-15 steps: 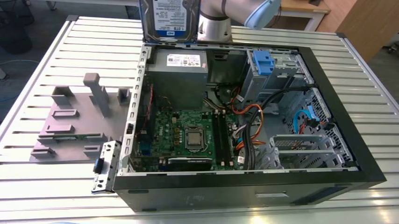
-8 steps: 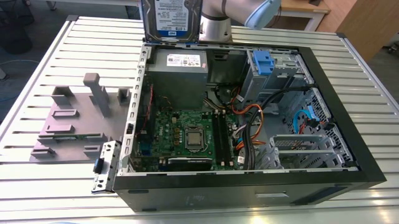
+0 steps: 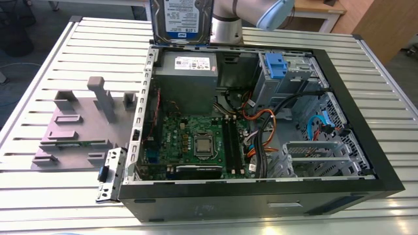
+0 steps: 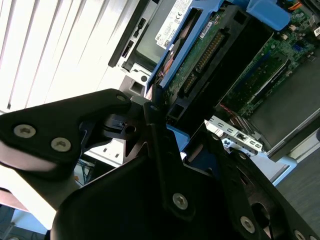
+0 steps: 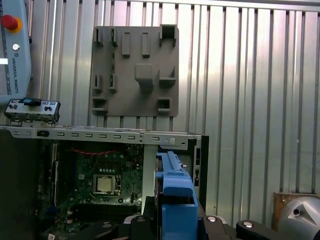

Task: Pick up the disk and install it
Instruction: 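Pick up the disk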

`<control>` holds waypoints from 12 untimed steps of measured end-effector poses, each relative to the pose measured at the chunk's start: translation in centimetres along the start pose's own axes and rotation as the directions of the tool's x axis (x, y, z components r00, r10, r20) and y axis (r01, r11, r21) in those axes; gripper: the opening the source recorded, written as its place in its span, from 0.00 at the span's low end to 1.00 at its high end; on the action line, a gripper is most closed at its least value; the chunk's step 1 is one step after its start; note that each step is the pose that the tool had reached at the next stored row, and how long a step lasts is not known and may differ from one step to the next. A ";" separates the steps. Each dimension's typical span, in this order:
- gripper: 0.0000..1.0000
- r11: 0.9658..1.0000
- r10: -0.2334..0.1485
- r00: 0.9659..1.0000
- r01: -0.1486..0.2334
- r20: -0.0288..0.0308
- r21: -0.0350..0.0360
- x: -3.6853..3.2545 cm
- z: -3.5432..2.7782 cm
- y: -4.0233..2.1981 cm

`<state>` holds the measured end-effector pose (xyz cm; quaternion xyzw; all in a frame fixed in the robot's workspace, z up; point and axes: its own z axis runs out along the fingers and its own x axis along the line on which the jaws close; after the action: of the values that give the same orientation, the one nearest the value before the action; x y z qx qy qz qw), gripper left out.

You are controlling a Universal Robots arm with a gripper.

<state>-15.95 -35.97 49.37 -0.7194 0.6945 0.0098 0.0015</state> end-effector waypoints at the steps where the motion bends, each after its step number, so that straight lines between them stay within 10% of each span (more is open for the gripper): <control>1: 0.36 1.000 0.000 1.000 0.000 0.000 0.000 0.00 0.00 -0.04; 12: 0.36 1.000 0.000 1.000 0.000 0.000 0.000 0.02 0.00 -0.43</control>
<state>-15.52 -35.97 49.37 -0.7194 0.6945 0.0098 0.0015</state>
